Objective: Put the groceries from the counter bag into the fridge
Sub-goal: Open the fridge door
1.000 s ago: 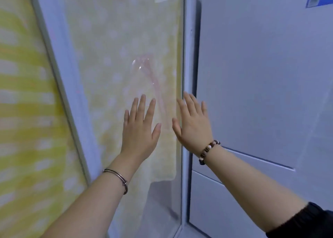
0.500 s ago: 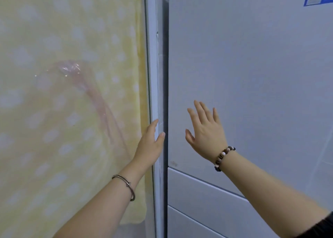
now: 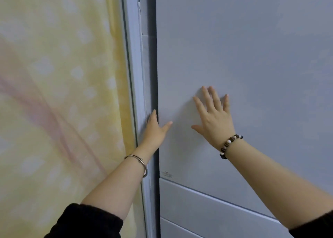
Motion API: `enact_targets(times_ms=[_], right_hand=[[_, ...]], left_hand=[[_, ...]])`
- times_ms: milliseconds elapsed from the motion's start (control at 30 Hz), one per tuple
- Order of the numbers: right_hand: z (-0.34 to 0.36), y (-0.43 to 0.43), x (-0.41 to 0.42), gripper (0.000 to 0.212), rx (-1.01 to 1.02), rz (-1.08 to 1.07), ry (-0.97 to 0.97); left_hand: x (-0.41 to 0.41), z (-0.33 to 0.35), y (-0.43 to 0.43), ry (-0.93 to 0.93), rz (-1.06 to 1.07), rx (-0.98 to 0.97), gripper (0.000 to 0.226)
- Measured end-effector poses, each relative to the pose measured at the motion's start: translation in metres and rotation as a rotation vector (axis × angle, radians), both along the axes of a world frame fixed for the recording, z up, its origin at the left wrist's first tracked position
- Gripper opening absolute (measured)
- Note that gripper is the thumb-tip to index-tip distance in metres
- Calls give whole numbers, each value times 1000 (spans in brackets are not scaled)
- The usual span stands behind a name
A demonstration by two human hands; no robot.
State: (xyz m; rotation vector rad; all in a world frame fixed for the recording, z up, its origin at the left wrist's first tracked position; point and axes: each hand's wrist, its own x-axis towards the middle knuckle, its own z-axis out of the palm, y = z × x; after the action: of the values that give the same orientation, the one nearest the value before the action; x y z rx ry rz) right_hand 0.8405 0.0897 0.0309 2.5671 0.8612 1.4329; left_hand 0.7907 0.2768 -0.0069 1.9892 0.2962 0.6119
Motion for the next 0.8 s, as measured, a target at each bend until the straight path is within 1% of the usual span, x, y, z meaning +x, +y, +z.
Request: enact_targets(times_ms=[33,100,200,267,467,567,700,800], right_hand=[[-3,0,5,99,-13,-15,-9],[-8,0,12,103,-48,-39,-47],[-9,0,17,106,-50,-47,-99],[-9,-1,18,107,-47,-48,-108],[-10,-2,19,108,-29,-51,-100],[-9,0,15,108,-19,-65,-68],[-10,-1,4,107,-6,-47,-37],[-10,-8,-11,106,-2,12,-54]], left_hand=[[7,0,1,-14,-25,-7,81],[21,2,4,-63,-44,-28,67],[33,2,9,-89,23,-21,45],[40,-5,13,-82,59,9,39],[43,-7,23,-37,65,105,43],[40,-4,23,-35,55,104,44],[24,-1,23,-24,54,120,43],[-2,-7,21,-69,85,124,41]])
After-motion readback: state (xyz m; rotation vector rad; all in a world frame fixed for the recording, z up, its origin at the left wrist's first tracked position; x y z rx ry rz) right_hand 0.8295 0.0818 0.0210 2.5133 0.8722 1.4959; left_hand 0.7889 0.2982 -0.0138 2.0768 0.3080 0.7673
